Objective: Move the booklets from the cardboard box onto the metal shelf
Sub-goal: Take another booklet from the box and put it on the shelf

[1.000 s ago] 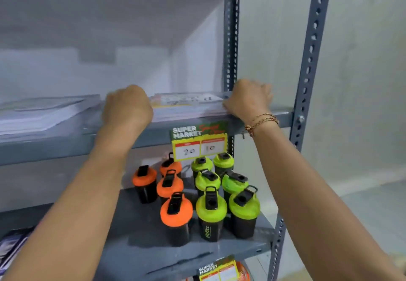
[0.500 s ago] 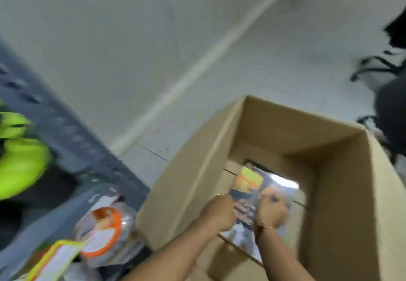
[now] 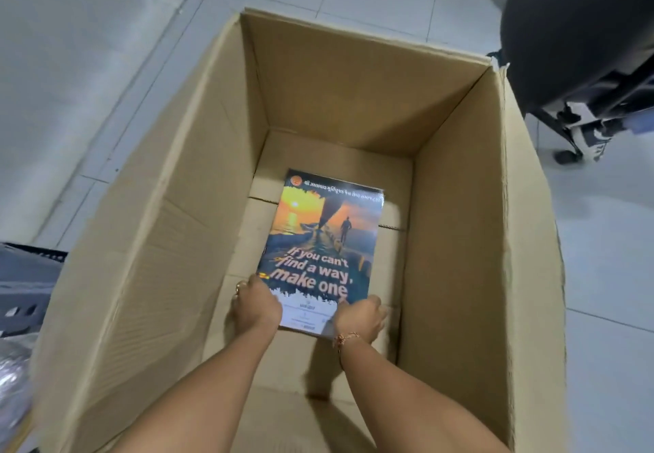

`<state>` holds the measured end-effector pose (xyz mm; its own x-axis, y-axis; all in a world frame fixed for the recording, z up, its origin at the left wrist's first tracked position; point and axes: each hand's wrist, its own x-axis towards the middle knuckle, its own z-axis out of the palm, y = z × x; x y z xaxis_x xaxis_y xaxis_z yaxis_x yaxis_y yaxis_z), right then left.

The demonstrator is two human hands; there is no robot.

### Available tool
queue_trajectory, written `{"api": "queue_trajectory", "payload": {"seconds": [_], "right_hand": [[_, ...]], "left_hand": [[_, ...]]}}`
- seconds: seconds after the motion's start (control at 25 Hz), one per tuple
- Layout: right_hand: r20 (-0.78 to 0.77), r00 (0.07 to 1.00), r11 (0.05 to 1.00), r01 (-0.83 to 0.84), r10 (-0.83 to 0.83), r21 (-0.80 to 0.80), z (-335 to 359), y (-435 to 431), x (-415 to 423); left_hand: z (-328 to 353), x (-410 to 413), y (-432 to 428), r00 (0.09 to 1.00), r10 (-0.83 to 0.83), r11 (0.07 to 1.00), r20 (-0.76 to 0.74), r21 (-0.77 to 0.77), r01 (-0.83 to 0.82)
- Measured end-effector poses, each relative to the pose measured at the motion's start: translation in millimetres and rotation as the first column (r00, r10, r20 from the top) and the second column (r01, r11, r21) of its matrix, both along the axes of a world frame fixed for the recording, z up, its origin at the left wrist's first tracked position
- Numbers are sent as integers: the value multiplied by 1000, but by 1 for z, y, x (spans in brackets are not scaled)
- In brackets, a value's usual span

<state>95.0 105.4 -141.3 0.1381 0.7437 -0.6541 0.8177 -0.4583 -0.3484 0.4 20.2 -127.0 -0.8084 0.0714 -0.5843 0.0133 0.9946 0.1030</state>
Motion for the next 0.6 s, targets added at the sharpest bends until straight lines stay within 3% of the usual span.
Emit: {"api": "queue_trajectory", "payload": {"seconds": [0.2,0.32,0.4,0.52,0.6], "right_hand": [[-87,988,978,139,-126,154,35,-7,-11],[-324,943,935,181,-77,305,95,-15,-21],[-530,848,875,245,17,419,149,-25,-23],[-738,621,753,345,264,560,245,-67,-39],[-776,460,730,327,432,600,314,-111,-60]], "left_hand": [[46,-10,-3,988,-138,988,-63,65,142],[118,-16,-16,971,-57,946,-230,300,126],[179,-6,-37,915,55,858,-399,487,161],[268,22,-105,572,338,715,-747,599,361],[328,44,-160,367,545,612,-754,657,440]]}}
